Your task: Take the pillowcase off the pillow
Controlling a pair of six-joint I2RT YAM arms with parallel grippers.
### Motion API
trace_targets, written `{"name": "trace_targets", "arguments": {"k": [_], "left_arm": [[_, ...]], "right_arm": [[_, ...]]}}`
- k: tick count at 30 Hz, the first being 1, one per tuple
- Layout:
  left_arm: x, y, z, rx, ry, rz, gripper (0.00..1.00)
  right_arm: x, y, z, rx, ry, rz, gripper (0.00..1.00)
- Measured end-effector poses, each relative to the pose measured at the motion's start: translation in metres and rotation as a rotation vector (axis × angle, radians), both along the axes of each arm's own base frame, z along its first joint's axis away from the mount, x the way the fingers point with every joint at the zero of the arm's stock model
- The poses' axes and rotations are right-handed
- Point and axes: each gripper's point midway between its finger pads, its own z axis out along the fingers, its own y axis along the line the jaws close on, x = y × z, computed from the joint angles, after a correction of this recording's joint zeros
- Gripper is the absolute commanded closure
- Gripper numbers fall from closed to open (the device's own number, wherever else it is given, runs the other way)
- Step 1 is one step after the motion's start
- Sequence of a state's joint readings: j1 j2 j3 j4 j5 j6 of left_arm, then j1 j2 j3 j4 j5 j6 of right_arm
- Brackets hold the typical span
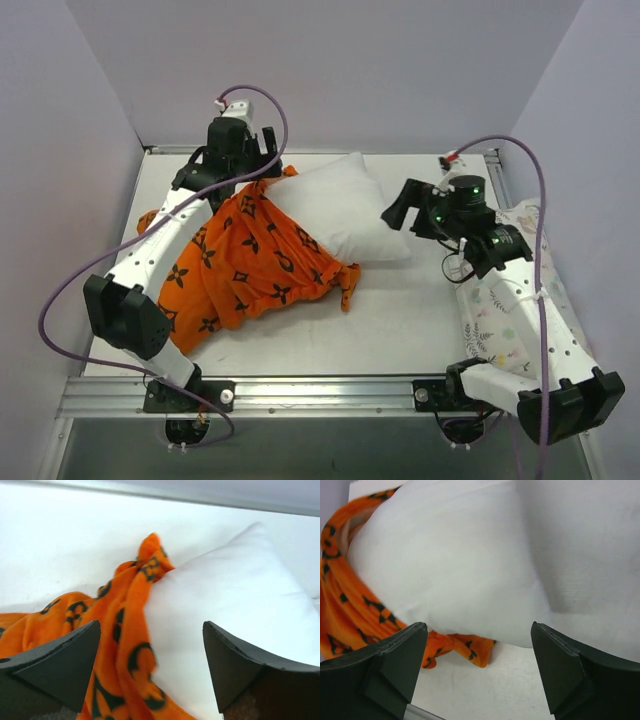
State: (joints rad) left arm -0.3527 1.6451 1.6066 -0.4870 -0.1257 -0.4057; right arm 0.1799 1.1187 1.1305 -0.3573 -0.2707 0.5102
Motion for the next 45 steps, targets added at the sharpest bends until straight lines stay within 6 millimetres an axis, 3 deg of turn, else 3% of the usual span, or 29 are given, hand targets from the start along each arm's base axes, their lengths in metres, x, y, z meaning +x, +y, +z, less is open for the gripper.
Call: {"name": "trace_targets", "arguments": {"k": [2, 5, 9, 12, 14, 17, 18, 19, 21, 22, 23, 24, 26, 27, 31, 36, 41, 44, 45], "left_arm": [[-0.012, -0.017, 0.029, -0.002, -0.060, -0.036, 0.07], [-0.042, -0.029, 0.058, 0.005, -0.115, -0.040, 0.06], [-0.101, -0.037, 0.061, -0.008, -0.139, -0.004, 0.06], [-0.155, -0.048, 0.028, -0.005, -0.100, -0.007, 0.06], [-0.183, -0.051, -0.015, 0.008, -0.043, 0.001, 0.06], [-0.202, -0.043, -0.084, 0.075, 0.058, 0.048, 0.05], [-0.207, -0.040, -0.103, 0.106, 0.081, 0.062, 0.05], [-0.212, -0.039, -0.117, 0.130, 0.098, 0.068, 0.05], [-0.216, -0.042, -0.129, 0.142, 0.106, 0.081, 0.18], [-0.214, -0.044, -0.130, 0.135, 0.099, 0.090, 0.28], [-0.211, -0.046, -0.128, 0.117, 0.087, 0.107, 0.60], [-0.209, -0.046, -0.126, 0.104, 0.078, 0.122, 0.72], [-0.206, -0.042, -0.125, 0.103, 0.072, 0.144, 0.94], [-0.204, -0.040, -0.125, 0.100, 0.072, 0.153, 1.00], [-0.192, -0.025, -0.120, 0.058, 0.085, 0.208, 1.00], [-0.178, 0.011, -0.095, -0.042, 0.065, 0.297, 1.00], [-0.161, 0.066, -0.073, -0.111, 0.021, 0.455, 1.00], [-0.167, 0.130, -0.080, -0.023, 0.040, 0.640, 1.00], [-0.169, 0.143, -0.083, -0.007, 0.046, 0.677, 1.00]], "right_arm": [[-0.013, 0.037, 0.007, -0.066, -0.050, 0.142, 0.05], [-0.027, 0.070, 0.011, -0.165, -0.112, 0.284, 0.01], [-0.017, 0.094, 0.000, -0.303, -0.157, 0.387, 0.00], [0.006, 0.114, -0.027, -0.404, -0.141, 0.454, 0.00], [0.020, 0.127, -0.052, -0.461, -0.111, 0.492, 0.00], [0.033, 0.140, -0.091, -0.543, -0.051, 0.525, 0.02], [0.035, 0.142, -0.101, -0.564, -0.033, 0.527, 0.07], [0.037, 0.143, -0.109, -0.579, -0.019, 0.527, 0.27], [0.042, 0.145, -0.116, -0.597, -0.003, 0.521, 0.86], [0.045, 0.146, -0.115, -0.594, 0.001, 0.507, 1.00], [0.047, 0.148, -0.113, -0.588, -0.001, 0.491, 1.00], [0.050, 0.149, -0.109, -0.588, -0.008, 0.472, 1.00], [0.053, 0.146, -0.100, -0.586, -0.012, 0.432, 1.00], [0.054, 0.144, -0.097, -0.583, -0.008, 0.415, 1.00], [0.050, 0.128, -0.084, -0.540, 0.024, 0.351, 1.00], [0.050, 0.096, -0.052, -0.475, 0.033, 0.246, 1.00], [0.044, 0.050, -0.027, -0.422, 0.060, 0.125, 1.00], [0.043, 0.017, -0.022, -0.452, 0.085, 0.039, 1.00], [0.043, 0.006, -0.022, -0.467, 0.094, 0.008, 1.00]]}}
